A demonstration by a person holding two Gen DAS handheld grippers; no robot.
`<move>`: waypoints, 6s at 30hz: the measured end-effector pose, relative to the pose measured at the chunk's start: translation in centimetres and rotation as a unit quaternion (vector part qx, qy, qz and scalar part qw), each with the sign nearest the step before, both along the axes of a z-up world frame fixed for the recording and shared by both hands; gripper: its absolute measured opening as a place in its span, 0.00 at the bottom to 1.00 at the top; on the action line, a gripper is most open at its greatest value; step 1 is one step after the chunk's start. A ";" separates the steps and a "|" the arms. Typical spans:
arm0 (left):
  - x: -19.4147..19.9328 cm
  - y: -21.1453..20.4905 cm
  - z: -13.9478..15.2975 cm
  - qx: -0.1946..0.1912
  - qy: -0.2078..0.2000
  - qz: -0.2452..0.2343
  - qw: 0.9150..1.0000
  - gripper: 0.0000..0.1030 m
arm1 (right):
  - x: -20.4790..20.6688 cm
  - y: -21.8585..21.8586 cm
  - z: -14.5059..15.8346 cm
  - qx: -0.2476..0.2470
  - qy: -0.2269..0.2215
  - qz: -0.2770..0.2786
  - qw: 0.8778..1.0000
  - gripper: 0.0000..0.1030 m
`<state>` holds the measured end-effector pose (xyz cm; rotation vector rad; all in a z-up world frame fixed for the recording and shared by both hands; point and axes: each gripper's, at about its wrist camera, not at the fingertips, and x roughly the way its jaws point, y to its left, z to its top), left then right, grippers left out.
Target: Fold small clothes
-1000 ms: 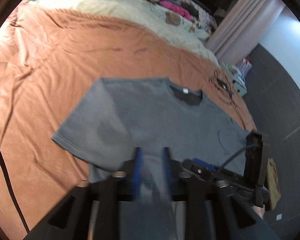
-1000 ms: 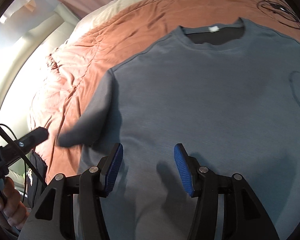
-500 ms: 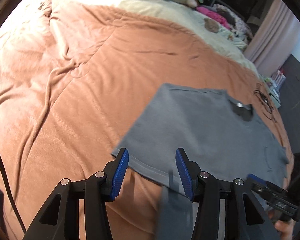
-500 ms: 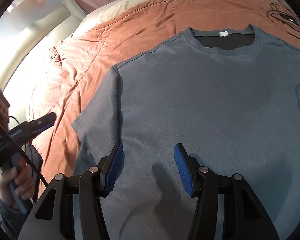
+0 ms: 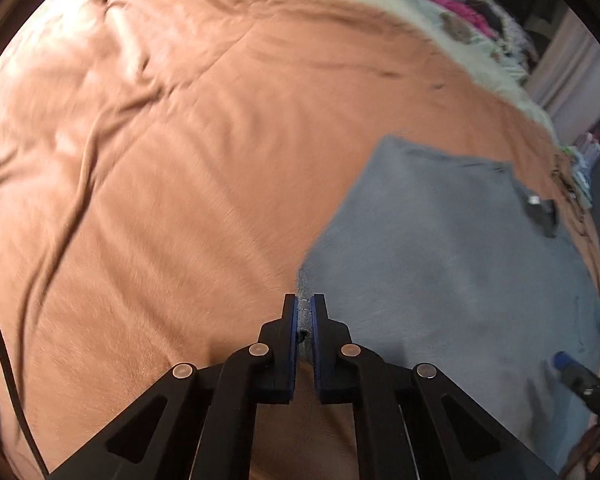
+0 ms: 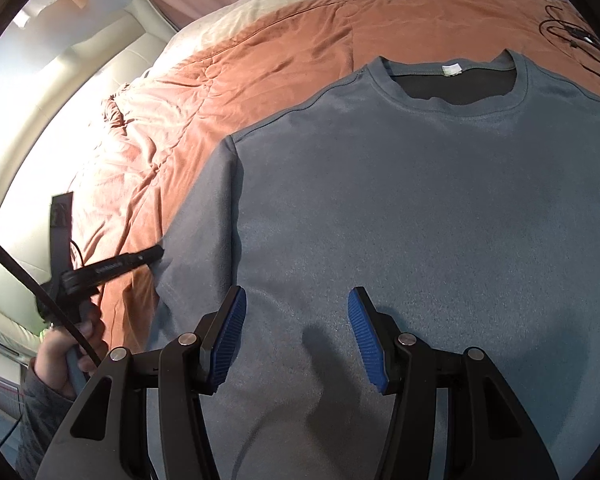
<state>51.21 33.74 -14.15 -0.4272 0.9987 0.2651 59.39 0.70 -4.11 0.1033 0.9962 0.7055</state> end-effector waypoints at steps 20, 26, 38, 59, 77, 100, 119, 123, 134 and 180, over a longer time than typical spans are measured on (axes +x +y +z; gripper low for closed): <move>8.6 -10.8 9.1 0.032 -0.047 -0.110 0.992 0.06 | 0.9 -8.3 3.1 0.044 -0.005 -0.049 0.998 0.50; 11.4 -13.3 8.4 0.026 -0.043 -0.130 0.990 0.06 | 1.6 -10.8 3.0 0.051 0.001 -0.065 0.997 0.50; 12.9 -15.7 7.6 0.015 -0.044 -0.156 0.987 0.28 | 1.8 -12.1 2.3 0.042 0.015 -0.081 0.996 0.50; 7.3 -14.4 7.2 0.031 -0.028 -0.122 0.992 0.55 | -1.2 -18.0 5.2 0.021 -0.008 -0.121 0.992 0.77; 15.7 -11.8 -1.6 0.090 0.049 -0.136 0.985 0.44 | -1.0 -33.6 6.6 -0.075 -0.038 -0.241 0.967 0.77; 18.7 -19.5 -1.4 0.101 0.033 -0.209 0.972 0.44 | 1.0 -40.4 5.9 -0.073 -0.013 -0.333 0.940 0.77; 15.7 -29.0 1.5 0.057 0.021 -0.256 0.965 0.44 | 8.4 -44.6 2.5 0.032 0.034 -0.292 0.955 0.47; 15.3 -30.6 1.8 0.056 0.020 -0.261 0.963 0.44 | 8.1 -45.3 3.3 0.046 0.030 -0.294 0.954 0.36; 15.3 -34.9 2.5 0.040 0.018 -0.279 0.959 0.44 | 7.2 -46.0 2.2 0.075 0.065 -0.283 0.954 0.36; 15.4 -50.1 0.1 -0.081 0.008 -0.382 0.921 0.40 | 5.4 -36.3 12.2 0.044 -0.017 -0.162 0.986 0.03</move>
